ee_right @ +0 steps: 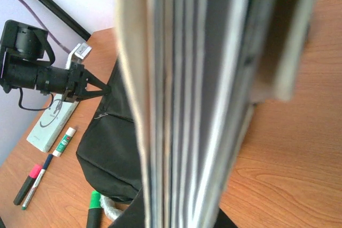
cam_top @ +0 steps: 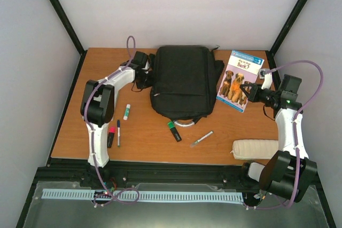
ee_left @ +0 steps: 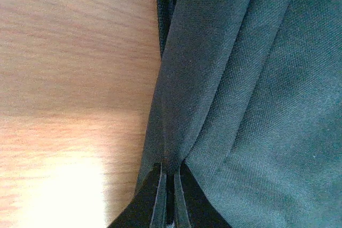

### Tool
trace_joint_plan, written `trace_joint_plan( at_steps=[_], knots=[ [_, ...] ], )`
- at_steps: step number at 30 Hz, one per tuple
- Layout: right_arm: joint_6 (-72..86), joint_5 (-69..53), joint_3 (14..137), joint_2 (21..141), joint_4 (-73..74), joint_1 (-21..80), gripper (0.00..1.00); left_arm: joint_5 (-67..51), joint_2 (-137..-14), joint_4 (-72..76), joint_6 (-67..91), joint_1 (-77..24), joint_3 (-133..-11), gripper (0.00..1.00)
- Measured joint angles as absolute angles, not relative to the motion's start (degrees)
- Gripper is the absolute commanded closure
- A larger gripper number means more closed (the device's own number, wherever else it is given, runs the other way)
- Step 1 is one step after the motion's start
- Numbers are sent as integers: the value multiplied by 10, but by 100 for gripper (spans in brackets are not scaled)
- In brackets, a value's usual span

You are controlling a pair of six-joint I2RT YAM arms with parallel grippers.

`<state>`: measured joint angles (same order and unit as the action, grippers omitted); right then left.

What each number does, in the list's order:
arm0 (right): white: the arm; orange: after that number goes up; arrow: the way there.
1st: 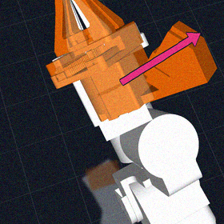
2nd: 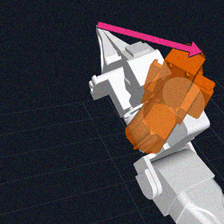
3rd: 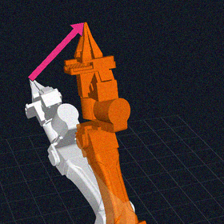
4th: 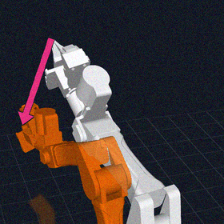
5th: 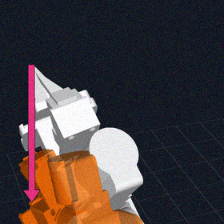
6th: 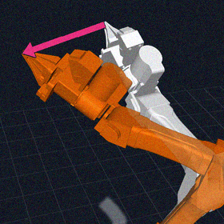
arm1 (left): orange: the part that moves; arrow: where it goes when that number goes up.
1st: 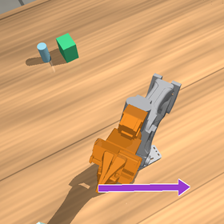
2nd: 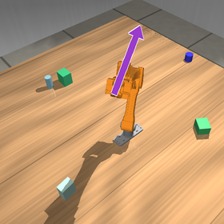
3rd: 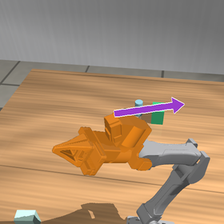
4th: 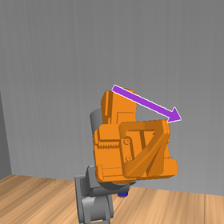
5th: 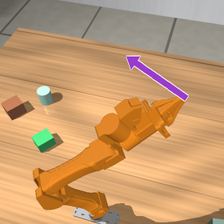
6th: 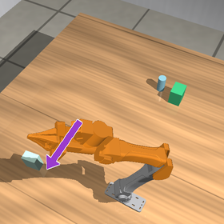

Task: Pack the student bag
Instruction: Move the student bag to the center of the board.

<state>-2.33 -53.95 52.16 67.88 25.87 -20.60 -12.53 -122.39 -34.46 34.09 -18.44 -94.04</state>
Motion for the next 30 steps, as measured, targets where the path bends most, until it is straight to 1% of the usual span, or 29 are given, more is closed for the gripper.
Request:
trace_joint_plan(
  at_steps=[7,8,9,10,12,13,14,15,16,19,23,24,26,28,30],
  knots=[
    [-24,-544,522,679,259,-206,97,-100,-1196,-348,340,-174,-907,99],
    [-24,-545,522,679,259,-206,97,-100,-1195,-348,340,-174,-906,99],
    [-24,-545,522,679,259,-206,97,-99,-1195,-348,340,-174,-905,95],
    [-25,-545,522,679,259,-206,97,-98,-1194,-349,340,-174,-904,87],
    [-25,-545,522,679,259,-206,97,-94,-1191,-355,336,-174,-903,60],
    [-26,-545,522,679,259,-206,97,-92,-1188,-360,332,-174,-902,50],
    [-26,-545,522,679,259,-206,97,-86,-1182,-369,332,-174,-898,43],
    [-26,-545,522,679,259,-207,97,-83,-1176,-376,328,-174,-895,38],
    [-26,-545,522,679,259,-207,97,-79,-1168,-387,329,-174,-889,36],
    [-26,-547,522,679,259,-209,97,-69,-1139,-414,324,-174,-870,31],
    [-26,-548,522,679,259,-210,97,-70,-1075,-429,308,-177,-831,31],
    [-26,-548,522,679,259,-210,97,-73,-1054,-429,299,-180,-818,32],
    [-26,-548,522,679,259,-210,97,-81,-1013,-429,272,-192,-797,37],
    [-27,-548,522,679,259,-210,97,-96,-979,-430,236,-214,-786,41],
    [-28,-548,522,679,259,-210,97,-113,-955,-430,190,-251,-783,42]
  ],
)
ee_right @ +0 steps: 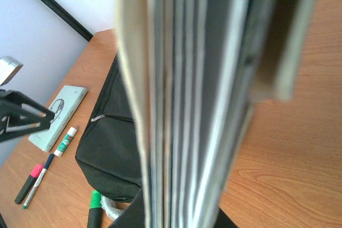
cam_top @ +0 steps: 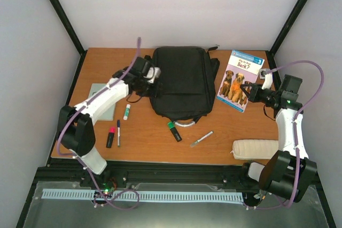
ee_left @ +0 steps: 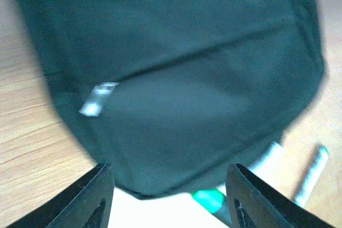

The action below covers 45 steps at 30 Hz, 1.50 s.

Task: Pack the student bag
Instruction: Move the student bag to the center of the board, then place the book in the student bag.

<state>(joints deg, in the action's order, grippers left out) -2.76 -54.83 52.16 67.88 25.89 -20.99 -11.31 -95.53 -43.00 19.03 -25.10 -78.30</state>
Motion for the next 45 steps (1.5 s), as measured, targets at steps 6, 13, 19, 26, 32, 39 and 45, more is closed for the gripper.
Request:
trace_joint_plan(
  at_steps=[6,13,19,26,32,39,45],
  knots=[
    [-30,-548,522,679,259,-214,97,-130,-922,-416,77,-371,-746,15],
    [-31,-551,522,679,259,-216,97,-90,-938,-416,-9,-431,-735,22],
    [-30,-553,522,679,259,-216,97,-54,-991,-419,-64,-451,-748,23],
    [-30,-562,520,690,259,-217,97,-22,-1028,-416,-102,-455,-767,25],
    [-30,-563,520,692,259,-217,97,29,-1070,-405,-123,-466,-769,43],
    [-30,-564,520,692,259,-217,97,74,-1097,-390,-136,-470,-791,76],
    [-33,-561,520,690,262,-219,97,95,-1098,-376,-132,-470,-813,97]
  ],
)
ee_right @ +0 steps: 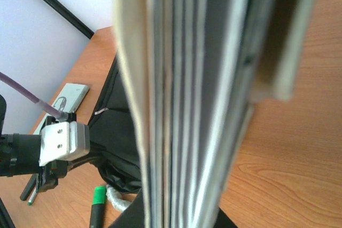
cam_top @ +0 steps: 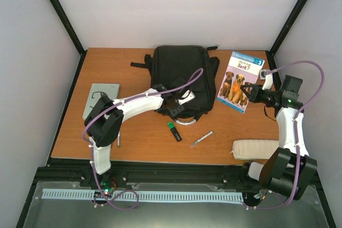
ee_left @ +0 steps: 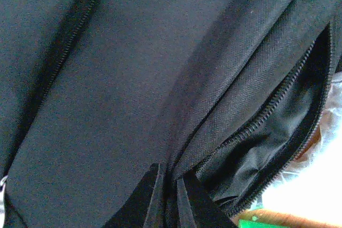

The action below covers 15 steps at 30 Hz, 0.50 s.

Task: Pack the student bag
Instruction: Place the book in the student bag.

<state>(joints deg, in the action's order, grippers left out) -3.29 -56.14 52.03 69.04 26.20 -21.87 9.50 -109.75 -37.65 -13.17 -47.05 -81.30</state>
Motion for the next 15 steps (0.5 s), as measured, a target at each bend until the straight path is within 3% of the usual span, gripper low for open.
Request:
trace_joint_plan(
  at_steps=[15],
  knots=[
    [-154,-568,764,751,536,-222,97,124,-1057,-361,-105,-469,-910,99]
  ],
)
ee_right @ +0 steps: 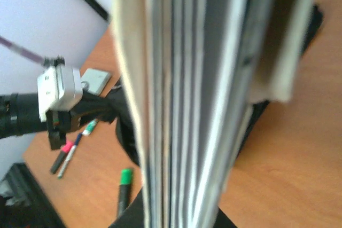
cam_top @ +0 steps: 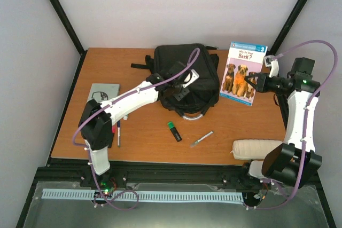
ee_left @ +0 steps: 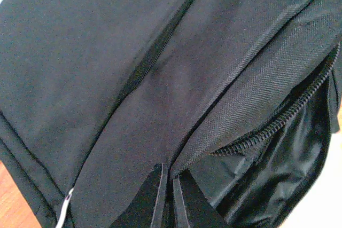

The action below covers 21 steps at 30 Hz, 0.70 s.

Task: Pack the student bag
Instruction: Place the book in the student bag.

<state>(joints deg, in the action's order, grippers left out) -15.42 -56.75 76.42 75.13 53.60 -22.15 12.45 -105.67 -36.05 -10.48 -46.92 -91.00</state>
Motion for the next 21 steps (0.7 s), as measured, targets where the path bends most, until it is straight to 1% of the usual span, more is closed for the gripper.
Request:
trace_joint_plan(
  at_steps=[6,10,14,21],
  knots=[
    [-170,-609,762,786,641,-215,97,124,-1056,-356,-70,-460,-949,99],
    [-173,-622,737,803,686,-188,97,124,-1066,-357,-46,-453,-991,99],
    [-165,-622,706,801,701,-158,97,124,-1078,-356,-21,-445,-1018,99],
    [-133,-626,662,785,710,-114,97,123,-1091,-359,10,-435,-1025,99]
  ],
)
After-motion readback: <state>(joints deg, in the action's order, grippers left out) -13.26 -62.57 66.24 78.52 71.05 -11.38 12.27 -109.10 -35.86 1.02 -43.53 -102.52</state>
